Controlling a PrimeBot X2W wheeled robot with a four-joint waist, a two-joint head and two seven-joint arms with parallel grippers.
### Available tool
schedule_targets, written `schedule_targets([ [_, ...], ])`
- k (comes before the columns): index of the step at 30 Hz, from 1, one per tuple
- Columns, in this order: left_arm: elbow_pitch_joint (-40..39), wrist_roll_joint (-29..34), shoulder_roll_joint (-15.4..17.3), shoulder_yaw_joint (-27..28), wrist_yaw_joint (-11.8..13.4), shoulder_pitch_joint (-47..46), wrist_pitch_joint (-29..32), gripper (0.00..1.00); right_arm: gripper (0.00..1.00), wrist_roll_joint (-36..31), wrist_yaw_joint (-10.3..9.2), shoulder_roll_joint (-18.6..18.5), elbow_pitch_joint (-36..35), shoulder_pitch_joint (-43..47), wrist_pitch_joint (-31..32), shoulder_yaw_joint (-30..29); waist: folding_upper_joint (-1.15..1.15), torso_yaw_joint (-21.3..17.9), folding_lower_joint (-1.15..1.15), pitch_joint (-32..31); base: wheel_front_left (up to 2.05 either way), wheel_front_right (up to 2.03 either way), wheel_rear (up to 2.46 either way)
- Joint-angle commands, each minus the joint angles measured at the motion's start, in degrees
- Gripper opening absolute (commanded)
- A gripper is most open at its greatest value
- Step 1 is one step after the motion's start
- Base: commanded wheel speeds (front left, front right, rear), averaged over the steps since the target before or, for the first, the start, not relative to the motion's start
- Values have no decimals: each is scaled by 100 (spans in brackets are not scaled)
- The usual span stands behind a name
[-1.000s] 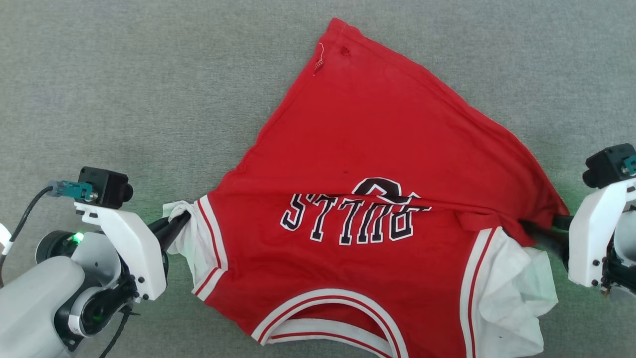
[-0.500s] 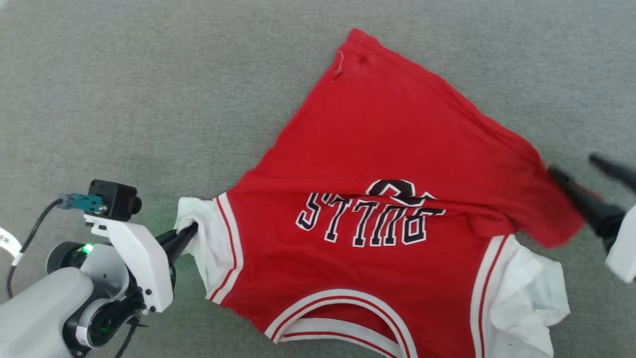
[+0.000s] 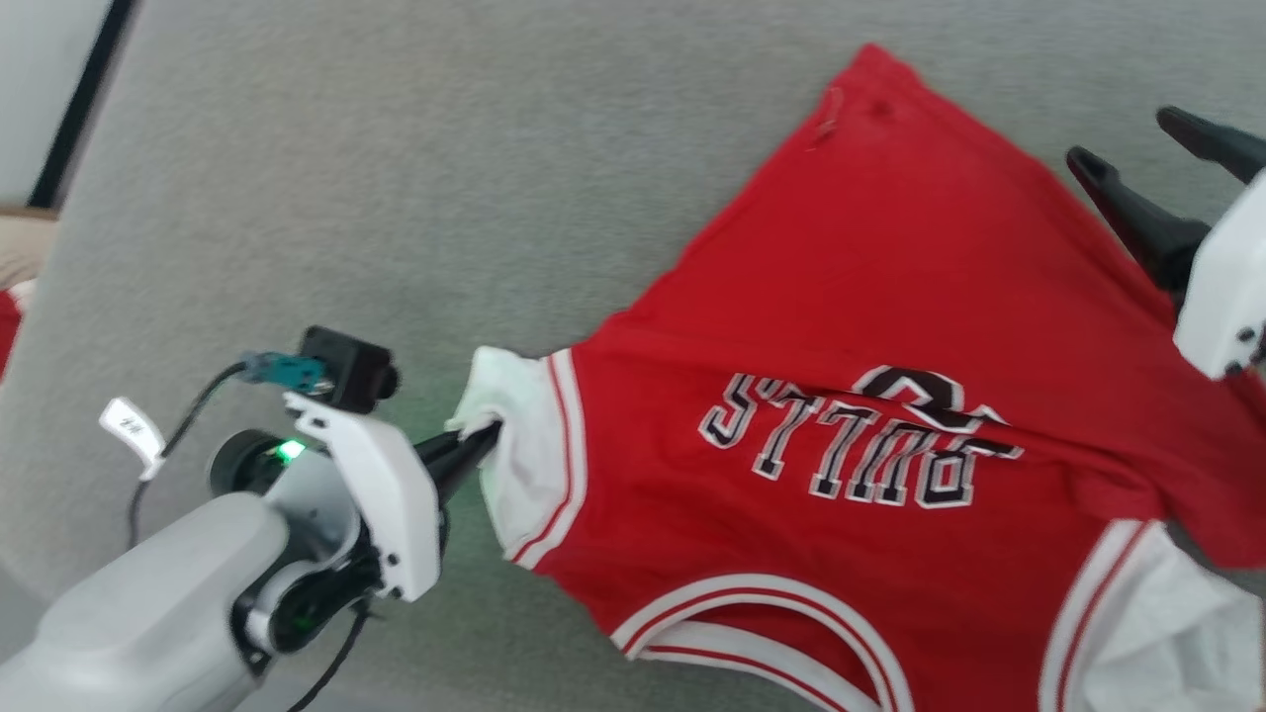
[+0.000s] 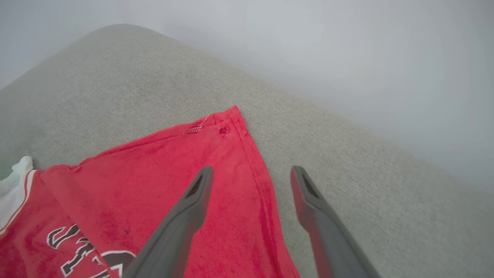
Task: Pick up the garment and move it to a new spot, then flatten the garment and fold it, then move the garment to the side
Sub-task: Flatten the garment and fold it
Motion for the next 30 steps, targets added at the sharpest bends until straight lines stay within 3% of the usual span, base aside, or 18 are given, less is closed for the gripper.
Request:
schedule_targets([
  [1,64,64,-68,-22,-52,-110,32,0,100,24,-2,-11,157,-159,26,63,0,311,0,139,0,0,0],
  [16,1030,357,-1340,-329,-792,-837,21,0,100,235,-3,-605,3439,-2472,257,1986,0,1578,0,586,0,0,0],
  [26,1570,265,-1685,-424,-1015,-965,-116,0,100,898,-1,-465,4991,-2147,1304,3196,0,1813,0,752,0,0,0],
  [27,1612,259,-1688,-429,-1027,-970,-116,0,32,920,1,-479,5068,-2115,1486,3324,0,1801,0,751,0,0,0],
  [28,1658,250,-1685,-435,-1023,-976,-129,0,0,964,18,-510,5054,-2104,1620,3437,0,1783,0,748,0,0,0],
  [30,1744,241,-1661,-439,-1035,-1012,-137,0,0,977,20,-629,4964,-2221,1657,3580,0,1723,0,733,0,0,0],
])
